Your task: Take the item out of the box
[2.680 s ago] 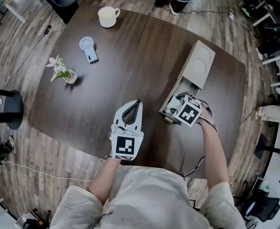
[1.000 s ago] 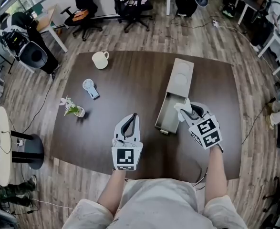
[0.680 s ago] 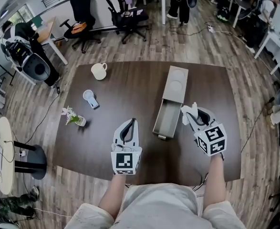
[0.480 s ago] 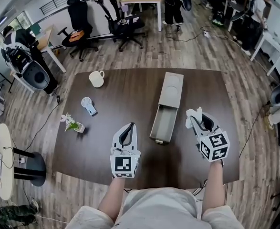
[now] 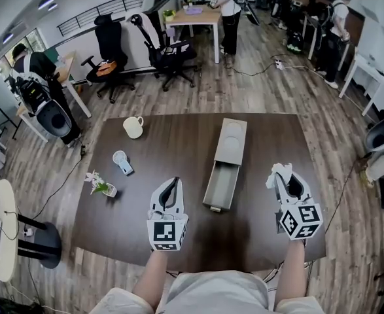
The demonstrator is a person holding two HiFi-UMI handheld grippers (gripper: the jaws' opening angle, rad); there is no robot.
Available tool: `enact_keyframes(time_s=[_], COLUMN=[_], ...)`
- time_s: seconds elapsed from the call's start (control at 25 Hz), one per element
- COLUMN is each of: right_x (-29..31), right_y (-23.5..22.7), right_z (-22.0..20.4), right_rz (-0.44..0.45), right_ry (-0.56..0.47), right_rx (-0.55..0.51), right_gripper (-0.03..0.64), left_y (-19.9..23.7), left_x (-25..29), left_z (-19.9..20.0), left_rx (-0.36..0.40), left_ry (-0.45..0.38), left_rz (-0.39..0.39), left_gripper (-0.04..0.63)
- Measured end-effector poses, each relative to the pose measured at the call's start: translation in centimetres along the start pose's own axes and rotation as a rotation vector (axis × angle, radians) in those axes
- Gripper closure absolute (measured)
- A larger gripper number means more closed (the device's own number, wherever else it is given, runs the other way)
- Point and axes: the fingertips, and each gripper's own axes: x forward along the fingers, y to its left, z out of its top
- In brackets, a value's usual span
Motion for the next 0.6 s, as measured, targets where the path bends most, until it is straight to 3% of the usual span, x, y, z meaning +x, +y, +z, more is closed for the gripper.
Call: enact_keyframes(time_s=[0.4, 0.6], right_x=[-2.1, -2.8], right_y=[-0.9, -1.2], right_z=[1.5, 1.6], right_rz=[-0.181, -0.222], right_ry=[-0.153, -0.217], right_rx=[-0.125, -0.111], right_gripper=[0.480, 0.480], left_y=[0.4, 0.4], left_x=[0.1, 0.0], left_z=[0.2, -0.1], left_rx=[0.000, 0.013], left_ry=[-0.004, -0.005], left_rz=[0.013, 0.022], left_gripper=[0.595, 0.595])
